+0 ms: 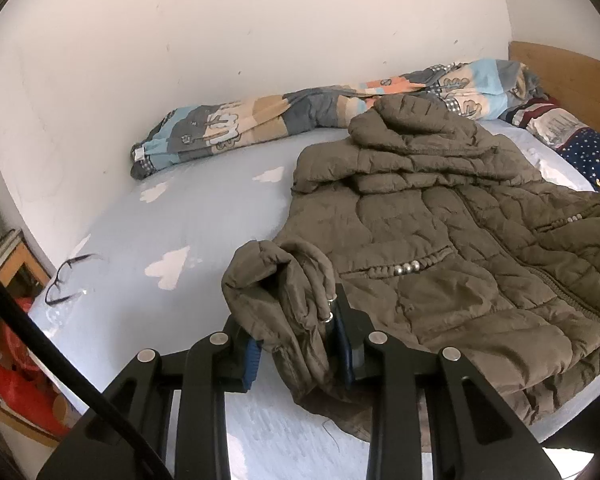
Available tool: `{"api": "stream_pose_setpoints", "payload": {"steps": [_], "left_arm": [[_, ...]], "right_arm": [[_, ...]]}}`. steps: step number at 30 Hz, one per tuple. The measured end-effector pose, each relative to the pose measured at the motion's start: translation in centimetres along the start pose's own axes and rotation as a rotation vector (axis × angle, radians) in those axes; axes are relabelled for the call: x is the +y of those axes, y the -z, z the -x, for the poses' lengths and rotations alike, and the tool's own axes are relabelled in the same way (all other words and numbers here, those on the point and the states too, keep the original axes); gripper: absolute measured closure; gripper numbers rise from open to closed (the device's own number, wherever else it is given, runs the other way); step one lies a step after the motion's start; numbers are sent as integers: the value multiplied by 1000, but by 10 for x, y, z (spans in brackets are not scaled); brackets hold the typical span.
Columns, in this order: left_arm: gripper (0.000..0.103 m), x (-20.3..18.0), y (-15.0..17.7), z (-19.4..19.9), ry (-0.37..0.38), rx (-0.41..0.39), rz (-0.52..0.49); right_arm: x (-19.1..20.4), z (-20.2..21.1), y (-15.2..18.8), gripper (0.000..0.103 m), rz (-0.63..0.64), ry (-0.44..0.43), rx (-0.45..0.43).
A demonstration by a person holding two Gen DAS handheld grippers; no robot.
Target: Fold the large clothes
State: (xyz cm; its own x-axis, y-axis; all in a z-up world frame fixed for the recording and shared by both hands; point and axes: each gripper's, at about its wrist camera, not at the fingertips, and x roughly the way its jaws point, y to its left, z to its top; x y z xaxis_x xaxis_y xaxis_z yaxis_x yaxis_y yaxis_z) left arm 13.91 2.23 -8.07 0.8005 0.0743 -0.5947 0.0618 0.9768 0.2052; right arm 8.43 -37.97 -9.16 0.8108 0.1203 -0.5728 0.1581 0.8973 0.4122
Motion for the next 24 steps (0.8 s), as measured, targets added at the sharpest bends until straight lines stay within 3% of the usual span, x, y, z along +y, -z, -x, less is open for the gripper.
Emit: {"api": "stream_pose_setpoints", "payload": {"steps": [15, 24], "left_arm": [[73, 13, -28, -1, 75, -12, 30], [73, 26, -44, -5, 174, -27, 27]], "right_arm": [[15, 1, -35, 86, 39, -37, -29], [26, -1, -61, 86, 44, -76, -50]]}}
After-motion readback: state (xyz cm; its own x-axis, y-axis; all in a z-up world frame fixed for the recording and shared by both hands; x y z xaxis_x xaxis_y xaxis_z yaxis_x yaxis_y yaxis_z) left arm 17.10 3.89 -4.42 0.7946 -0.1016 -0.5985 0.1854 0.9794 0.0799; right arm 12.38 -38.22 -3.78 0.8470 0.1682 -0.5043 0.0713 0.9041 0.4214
